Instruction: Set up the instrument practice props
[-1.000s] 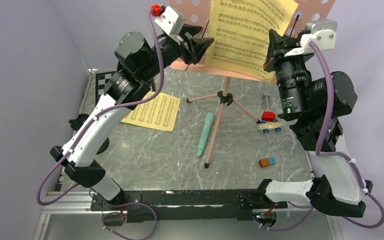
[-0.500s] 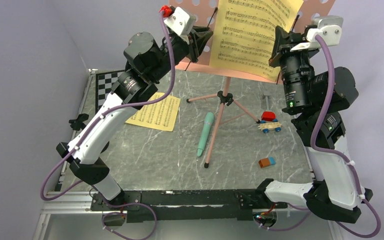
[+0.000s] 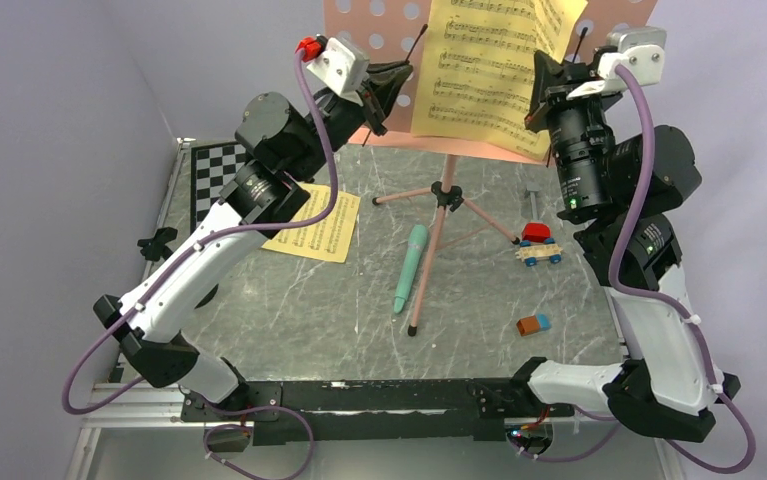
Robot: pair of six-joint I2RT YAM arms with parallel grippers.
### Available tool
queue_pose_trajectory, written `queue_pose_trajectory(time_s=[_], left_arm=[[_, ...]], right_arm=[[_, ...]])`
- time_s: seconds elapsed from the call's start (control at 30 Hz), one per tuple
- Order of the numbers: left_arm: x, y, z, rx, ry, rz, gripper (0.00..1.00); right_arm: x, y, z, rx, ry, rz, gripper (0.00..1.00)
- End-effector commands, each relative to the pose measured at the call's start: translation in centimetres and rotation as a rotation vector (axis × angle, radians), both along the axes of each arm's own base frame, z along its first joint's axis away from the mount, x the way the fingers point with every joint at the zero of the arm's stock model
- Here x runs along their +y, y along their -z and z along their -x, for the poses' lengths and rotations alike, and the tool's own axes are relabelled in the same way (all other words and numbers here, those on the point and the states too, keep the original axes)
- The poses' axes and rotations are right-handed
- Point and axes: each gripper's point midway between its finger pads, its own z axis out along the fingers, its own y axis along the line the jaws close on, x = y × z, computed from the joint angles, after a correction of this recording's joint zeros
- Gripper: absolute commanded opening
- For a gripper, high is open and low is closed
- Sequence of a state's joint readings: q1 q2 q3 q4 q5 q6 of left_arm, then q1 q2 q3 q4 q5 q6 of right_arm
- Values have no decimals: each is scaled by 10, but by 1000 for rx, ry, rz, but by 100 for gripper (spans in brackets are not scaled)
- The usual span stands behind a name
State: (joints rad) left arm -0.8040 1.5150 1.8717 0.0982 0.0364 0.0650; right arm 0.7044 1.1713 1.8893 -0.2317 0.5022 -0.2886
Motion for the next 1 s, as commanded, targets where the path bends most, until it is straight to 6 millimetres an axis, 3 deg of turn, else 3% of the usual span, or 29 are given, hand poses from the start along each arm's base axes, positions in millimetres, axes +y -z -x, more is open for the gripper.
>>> queue_pose_trajectory(time_s=[0.0, 0.27, 0.73, 0.97], left_arm=[[23, -37, 22, -97, 5, 108, 0], [20, -38, 25, -106, 31, 114, 0], [14, -40, 26, -103, 61, 118, 0], [13, -40, 25, -102, 59, 112, 0]], right_arm=[[10, -8, 2, -22, -62, -15, 0], [46, -12, 4, -45, -233, 11, 0], [70, -24, -1, -69, -344, 32, 0], [83, -17, -12, -53, -385, 66, 0]])
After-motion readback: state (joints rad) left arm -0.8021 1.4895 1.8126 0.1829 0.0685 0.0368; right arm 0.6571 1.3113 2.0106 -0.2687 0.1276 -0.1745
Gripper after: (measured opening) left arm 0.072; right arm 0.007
